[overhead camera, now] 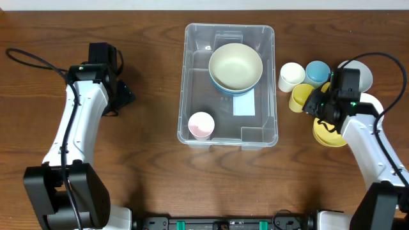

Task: Pack container
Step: 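Grasp the front yellow cup's rim with the right gripper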

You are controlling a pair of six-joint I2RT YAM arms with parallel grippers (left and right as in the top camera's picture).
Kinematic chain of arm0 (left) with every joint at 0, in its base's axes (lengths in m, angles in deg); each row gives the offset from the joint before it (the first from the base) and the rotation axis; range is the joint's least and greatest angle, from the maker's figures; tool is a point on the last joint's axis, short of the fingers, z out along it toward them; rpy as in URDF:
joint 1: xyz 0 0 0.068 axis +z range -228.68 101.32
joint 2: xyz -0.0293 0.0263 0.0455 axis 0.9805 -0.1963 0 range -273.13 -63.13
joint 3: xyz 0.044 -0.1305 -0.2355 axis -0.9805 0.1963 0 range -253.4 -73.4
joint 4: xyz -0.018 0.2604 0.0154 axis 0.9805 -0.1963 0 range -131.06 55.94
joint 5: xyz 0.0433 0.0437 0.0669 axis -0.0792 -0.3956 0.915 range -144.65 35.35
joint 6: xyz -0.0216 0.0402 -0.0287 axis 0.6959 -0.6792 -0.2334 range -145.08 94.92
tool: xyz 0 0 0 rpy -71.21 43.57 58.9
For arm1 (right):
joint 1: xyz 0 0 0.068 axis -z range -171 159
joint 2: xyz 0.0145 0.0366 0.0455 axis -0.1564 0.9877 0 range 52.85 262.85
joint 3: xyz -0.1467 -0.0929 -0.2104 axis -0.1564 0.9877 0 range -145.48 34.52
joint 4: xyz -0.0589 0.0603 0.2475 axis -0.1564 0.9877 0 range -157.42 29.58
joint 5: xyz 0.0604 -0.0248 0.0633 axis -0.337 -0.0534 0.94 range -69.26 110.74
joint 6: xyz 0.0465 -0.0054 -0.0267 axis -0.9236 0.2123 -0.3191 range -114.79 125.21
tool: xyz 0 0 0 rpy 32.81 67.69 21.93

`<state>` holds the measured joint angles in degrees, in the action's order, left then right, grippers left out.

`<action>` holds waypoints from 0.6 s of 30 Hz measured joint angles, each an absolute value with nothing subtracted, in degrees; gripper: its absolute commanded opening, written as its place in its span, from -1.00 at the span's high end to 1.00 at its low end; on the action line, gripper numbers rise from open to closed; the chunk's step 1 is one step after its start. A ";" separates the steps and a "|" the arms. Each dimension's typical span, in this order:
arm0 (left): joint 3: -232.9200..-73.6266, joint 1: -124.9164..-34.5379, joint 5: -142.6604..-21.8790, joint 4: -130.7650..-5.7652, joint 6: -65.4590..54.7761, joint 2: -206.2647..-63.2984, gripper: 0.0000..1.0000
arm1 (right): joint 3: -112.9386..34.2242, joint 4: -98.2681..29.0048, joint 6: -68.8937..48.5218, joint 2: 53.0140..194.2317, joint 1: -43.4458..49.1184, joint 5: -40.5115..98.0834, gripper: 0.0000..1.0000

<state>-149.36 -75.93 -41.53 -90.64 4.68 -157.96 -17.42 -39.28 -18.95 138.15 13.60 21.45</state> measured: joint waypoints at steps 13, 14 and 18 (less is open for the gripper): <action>-149.36 -75.93 -41.53 -90.64 4.68 -157.96 -0.96 | -14.04 -44.24 -21.64 138.15 13.60 21.63 0.28; -149.36 -75.93 -41.53 -90.64 4.70 -157.96 -0.96 | -13.99 -44.35 -21.79 138.15 13.60 21.63 0.27; -149.36 -75.93 -41.53 -90.64 4.68 -157.96 -0.96 | -13.73 -44.48 -21.81 138.23 13.60 21.65 0.23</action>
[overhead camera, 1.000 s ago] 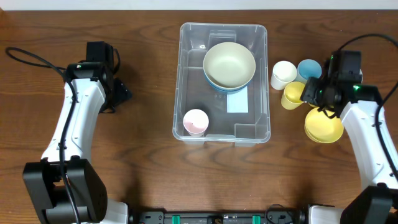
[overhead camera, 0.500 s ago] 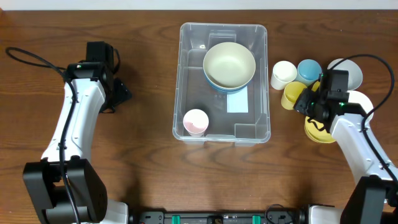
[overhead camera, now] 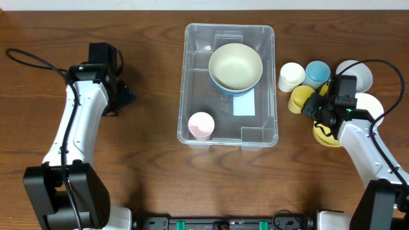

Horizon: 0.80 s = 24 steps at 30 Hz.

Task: Pack container
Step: 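Grasp the front yellow cup's rim with the right gripper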

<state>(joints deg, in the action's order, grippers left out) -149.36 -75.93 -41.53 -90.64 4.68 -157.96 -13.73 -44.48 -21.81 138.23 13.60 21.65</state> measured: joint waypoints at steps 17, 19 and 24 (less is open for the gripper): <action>-149.36 -75.93 -41.53 -90.64 4.70 -157.96 -0.96 | -13.56 -44.98 -22.45 141.75 12.53 22.50 0.89; -149.36 -75.93 -41.53 -90.64 4.68 -157.96 -0.96 | -13.64 -43.45 -22.40 141.58 11.96 22.44 0.94; -149.36 -75.93 -41.53 -90.64 4.70 -157.96 -0.96 | -16.11 -35.58 -20.52 138.89 9.62 22.37 0.98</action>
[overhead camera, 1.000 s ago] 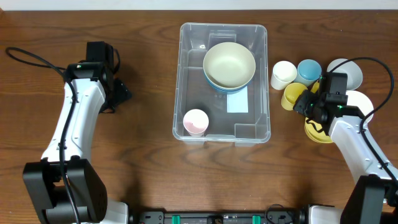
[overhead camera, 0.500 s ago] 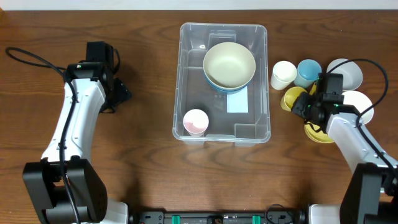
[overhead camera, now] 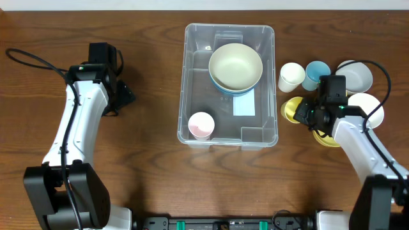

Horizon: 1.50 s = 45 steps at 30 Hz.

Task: Pack container
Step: 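Grasp the front yellow cup's rim with the right gripper, then carry the yellow cup and lower it onto the pink cup in the bin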

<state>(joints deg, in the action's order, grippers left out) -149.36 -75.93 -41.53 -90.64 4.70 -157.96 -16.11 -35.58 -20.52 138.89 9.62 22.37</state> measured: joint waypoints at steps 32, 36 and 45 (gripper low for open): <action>-149.36 -75.93 -41.33 -90.64 4.68 -157.96 -0.96 | -40.88 -24.65 -3.78 137.23 -29.98 19.68 0.98; -149.36 -75.93 -41.33 -90.64 4.68 -157.96 -0.96 | -40.88 -25.72 -3.50 141.32 -32.17 19.64 0.98; -149.36 -75.93 -41.33 -90.64 4.68 -157.96 -0.96 | -40.88 -25.66 -3.43 145.40 -34.33 19.46 0.97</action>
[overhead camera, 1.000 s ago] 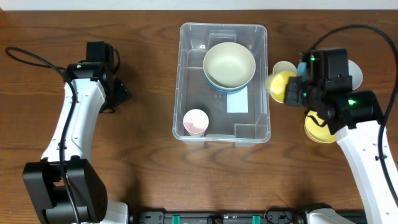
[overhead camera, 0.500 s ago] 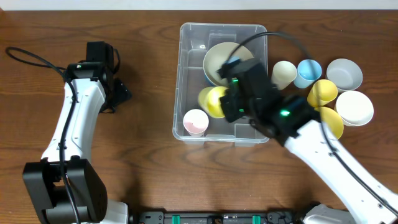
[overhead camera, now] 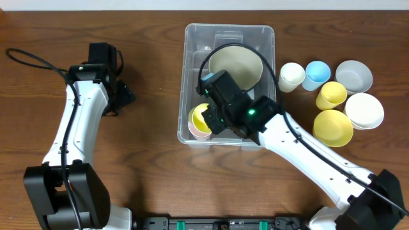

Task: Pack container
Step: 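Carry the yellow cup and lower it onto the pink cup in the bin, then open the right gripper and move it back over the cups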

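Note:
The clear plastic container (overhead camera: 230,28) stands mid-table. At its back lies a cream bowl (overhead camera: 239,64) nested in a blue one. My right gripper (overhead camera: 206,119) reaches into the front left corner, shut on a yellow cup (overhead camera: 199,115) held right over a pink cup (overhead camera: 197,129); whether the two cups touch cannot be told. My left gripper (overhead camera: 123,96) rests far left of the container, its dark fingers too indistinct to read.
To the right of the container stand a white cup (overhead camera: 291,75), a light blue cup (overhead camera: 317,73), a second yellow cup (overhead camera: 331,94), a pale bowl (overhead camera: 354,75), a white bowl (overhead camera: 364,110) and a yellow bowl (overhead camera: 332,126). The right arm spans the container's front right.
My right gripper, then holding the yellow cup just right of the container, is now inside the container's front left corner with the cup over the pink cup. The left arm is unchanged.
My right gripper hovered by the yellow cup among the dishes on the right. It then sat lower against that cup, and later held it shifted toward the container. Now the cup is inside, above the pink cup, and a second yellow cup shows where the arm was.

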You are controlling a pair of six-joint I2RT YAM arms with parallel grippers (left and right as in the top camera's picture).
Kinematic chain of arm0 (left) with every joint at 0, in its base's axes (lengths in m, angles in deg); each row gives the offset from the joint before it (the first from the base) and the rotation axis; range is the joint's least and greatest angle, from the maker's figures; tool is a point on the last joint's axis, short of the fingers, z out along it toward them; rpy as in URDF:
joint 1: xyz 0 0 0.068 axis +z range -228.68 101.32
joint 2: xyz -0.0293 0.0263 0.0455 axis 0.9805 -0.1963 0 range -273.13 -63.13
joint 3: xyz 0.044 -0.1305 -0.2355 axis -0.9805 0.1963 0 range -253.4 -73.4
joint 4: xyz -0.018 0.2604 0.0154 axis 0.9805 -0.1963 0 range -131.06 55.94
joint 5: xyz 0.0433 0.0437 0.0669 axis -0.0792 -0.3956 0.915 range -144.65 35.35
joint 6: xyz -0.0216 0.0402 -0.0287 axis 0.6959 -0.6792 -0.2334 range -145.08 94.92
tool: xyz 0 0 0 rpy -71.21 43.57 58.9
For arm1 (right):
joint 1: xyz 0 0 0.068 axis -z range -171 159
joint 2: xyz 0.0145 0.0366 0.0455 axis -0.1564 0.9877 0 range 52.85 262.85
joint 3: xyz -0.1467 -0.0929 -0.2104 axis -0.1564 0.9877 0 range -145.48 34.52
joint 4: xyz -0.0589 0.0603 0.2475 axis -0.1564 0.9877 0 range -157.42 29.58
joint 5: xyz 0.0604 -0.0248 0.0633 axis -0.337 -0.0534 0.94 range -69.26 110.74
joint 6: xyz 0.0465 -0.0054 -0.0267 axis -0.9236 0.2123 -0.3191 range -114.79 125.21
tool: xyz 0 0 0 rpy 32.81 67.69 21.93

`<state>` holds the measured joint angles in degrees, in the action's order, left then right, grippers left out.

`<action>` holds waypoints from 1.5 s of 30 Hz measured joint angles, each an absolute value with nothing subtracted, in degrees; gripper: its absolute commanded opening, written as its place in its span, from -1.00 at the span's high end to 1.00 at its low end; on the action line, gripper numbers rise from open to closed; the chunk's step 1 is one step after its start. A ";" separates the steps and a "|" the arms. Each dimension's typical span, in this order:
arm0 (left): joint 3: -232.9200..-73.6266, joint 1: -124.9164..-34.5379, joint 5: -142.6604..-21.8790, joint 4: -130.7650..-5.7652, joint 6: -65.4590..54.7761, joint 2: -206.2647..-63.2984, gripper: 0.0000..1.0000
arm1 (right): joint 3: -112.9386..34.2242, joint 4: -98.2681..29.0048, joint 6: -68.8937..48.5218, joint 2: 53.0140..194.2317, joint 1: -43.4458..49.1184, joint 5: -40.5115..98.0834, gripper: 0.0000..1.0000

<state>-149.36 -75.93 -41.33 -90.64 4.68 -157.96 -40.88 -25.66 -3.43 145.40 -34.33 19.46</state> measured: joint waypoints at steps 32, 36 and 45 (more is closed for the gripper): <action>-149.36 -75.93 -41.33 -90.64 4.68 -157.96 -0.96 | -43.91 -23.41 -3.63 145.58 -34.09 17.80 0.11; -149.36 -75.93 -41.31 -90.64 4.68 -157.96 -0.96 | -47.89 -17.00 -6.58 143.87 -30.46 11.95 0.11; -149.36 -75.93 -41.33 -90.64 4.68 -157.96 -0.96 | -50.78 -8.02 -13.20 136.42 -7.82 4.34 0.03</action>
<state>-149.36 -75.93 -41.33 -90.64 4.68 -157.96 -50.78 -8.02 -13.20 136.42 -7.82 4.34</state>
